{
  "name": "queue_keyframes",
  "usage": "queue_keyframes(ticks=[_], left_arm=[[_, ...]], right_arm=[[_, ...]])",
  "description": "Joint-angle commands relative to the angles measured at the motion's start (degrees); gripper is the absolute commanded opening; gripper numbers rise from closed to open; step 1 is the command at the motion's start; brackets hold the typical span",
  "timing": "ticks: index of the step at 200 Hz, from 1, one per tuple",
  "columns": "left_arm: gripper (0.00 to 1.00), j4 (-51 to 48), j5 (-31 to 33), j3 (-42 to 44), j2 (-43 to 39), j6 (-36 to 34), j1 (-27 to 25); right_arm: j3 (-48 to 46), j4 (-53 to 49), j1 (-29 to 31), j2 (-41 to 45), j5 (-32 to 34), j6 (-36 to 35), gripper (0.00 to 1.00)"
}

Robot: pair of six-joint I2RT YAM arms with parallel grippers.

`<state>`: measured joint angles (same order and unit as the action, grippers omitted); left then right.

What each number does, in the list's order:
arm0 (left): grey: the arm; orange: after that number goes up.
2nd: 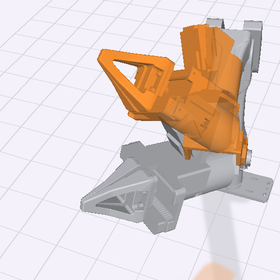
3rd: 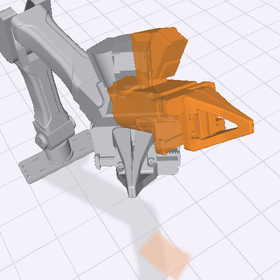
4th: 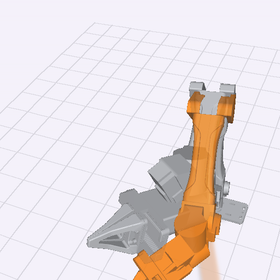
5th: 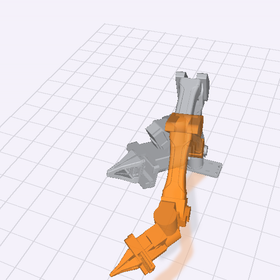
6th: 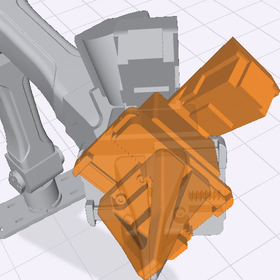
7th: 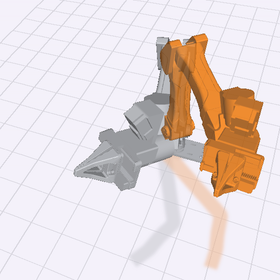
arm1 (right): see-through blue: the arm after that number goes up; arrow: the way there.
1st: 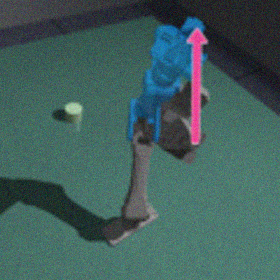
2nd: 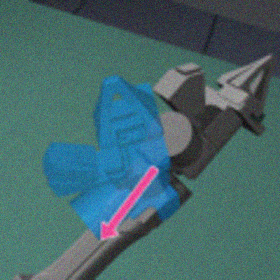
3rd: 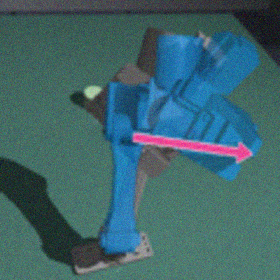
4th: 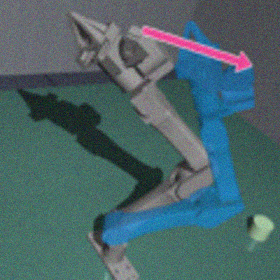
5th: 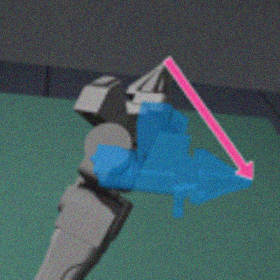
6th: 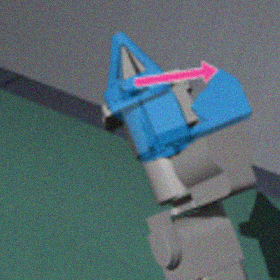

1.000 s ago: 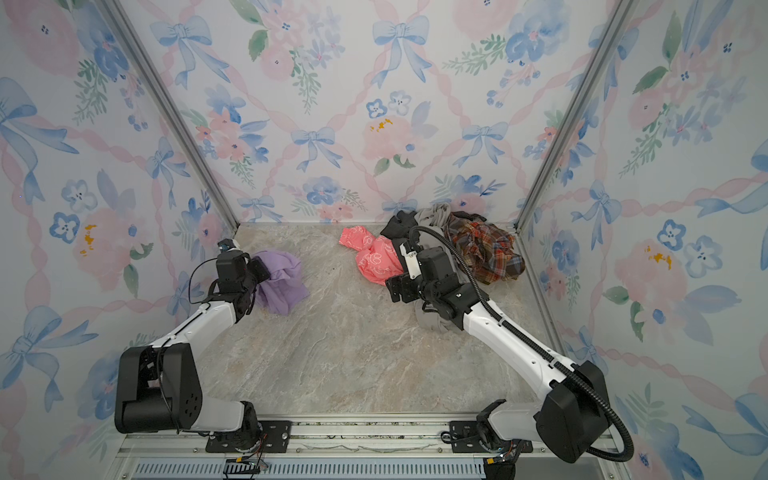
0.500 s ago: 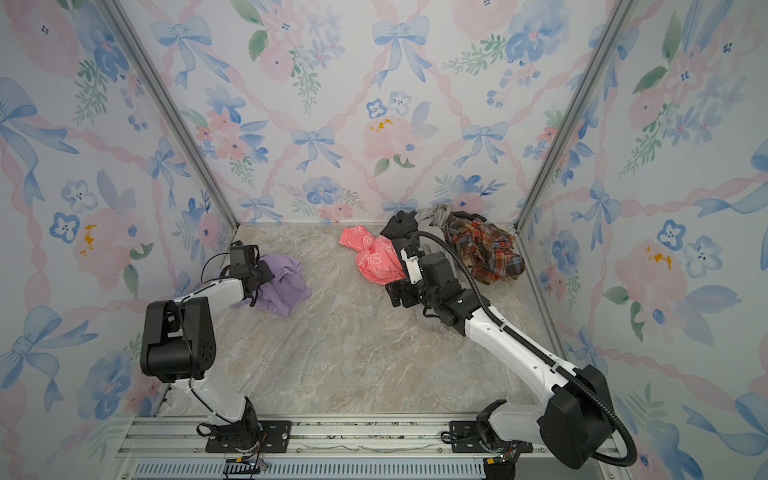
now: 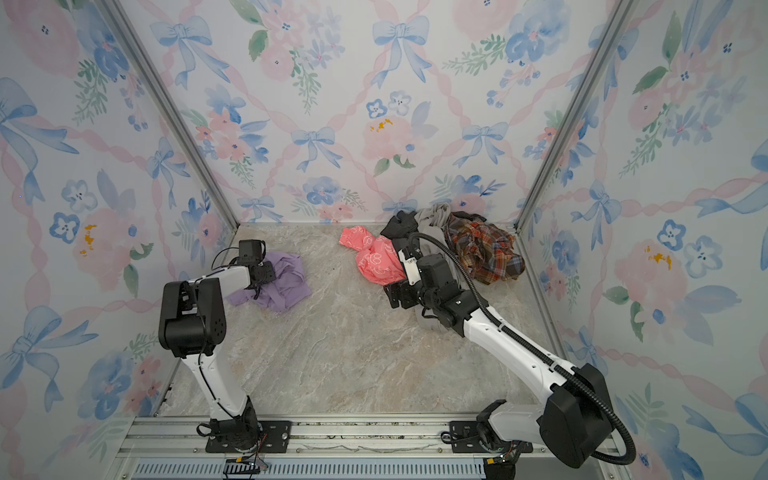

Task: Pick out a specific cloth from the pile
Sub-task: 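Lower the lavender shirt onto the clear floor with the left gripper, then open the left gripper and release the lavender shirt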

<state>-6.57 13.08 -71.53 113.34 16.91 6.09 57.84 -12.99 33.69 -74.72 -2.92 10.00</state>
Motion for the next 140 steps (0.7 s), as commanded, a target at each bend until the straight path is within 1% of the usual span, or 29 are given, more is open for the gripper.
queue_keyframes(ticks=[1, 13, 18, 26, 35, 40, 56, 64, 82, 100, 115, 119, 123, 140], left_arm=[[0.0, -6.4, -1.5, -0.5, 4.6, -0.4, 0.4], [0.0, -6.5, -1.7, -1.6, 4.4, 0.0, 0.3], [0.04, -6.5, -1.7, -2.0, 4.0, 0.2, 0.3], [0.14, -6.5, -1.8, -2.6, 3.2, 0.5, 0.2], [0.33, -6.6, -2.0, -3.3, 2.2, 0.8, 0.1], [0.42, -6.6, -2.3, -3.7, 1.6, 0.9, 0.0], [0.6, -6.6, -3.3, -4.8, -0.4, 1.4, -0.4], [0.64, -6.6, -4.0, -5.2, -1.4, 1.7, -0.6], [0.7, -6.6, -7.0, -5.7, -3.7, 2.5, -0.9], [0.73, -6.5, -9.9, -5.3, -6.3, 3.6, -1.0], [0.76, -6.5, -10.6, -4.6, -8.7, 3.8, -1.2], [0.78, -6.5, -10.6, -4.3, -9.5, 3.8, -1.3], [0.83, -6.5, -10.7, -4.1, -10.2, 3.8, -1.4], [0.9, -6.4, -10.8, -3.2, -13.2, 3.7, -1.5]], right_arm=[[0.8, 0.3, -0.7, -1.6, 0.2, -0.1, 0.94], [0.9, 0.6, -0.9, -1.9, 0.2, 0.0, 0.94], [0.9, 0.7, -0.9, -2.0, 0.1, 0.0, 0.94], [1.1, 0.8, -1.1, -2.2, -0.1, 0.1, 0.94], [1.6, 0.6, -1.2, -2.3, -0.1, 0.1, 0.94], [1.8, 0.6, -1.3, -2.4, -0.1, 0.0, 0.94], [2.4, 0.4, -1.6, -2.6, -0.1, -0.1, 0.94], [2.7, 0.2, -1.7, -2.7, -0.1, -0.1, 0.94], [3.0, 0.1, -1.9, -2.6, 0.3, -0.1, 0.94], [3.5, -0.4, -2.0, -2.5, 0.5, 0.2, 0.94], [3.7, -0.4, -2.0, -2.2, 0.9, 0.1, 0.94], [3.8, -0.4, -2.1, -2.1, 0.8, 0.1, 0.94], [3.8, -0.4, -2.1, -2.1, 0.9, 0.1, 0.94], [4.1, -0.6, -2.3, -1.9, 1.2, -0.1, 0.94]])
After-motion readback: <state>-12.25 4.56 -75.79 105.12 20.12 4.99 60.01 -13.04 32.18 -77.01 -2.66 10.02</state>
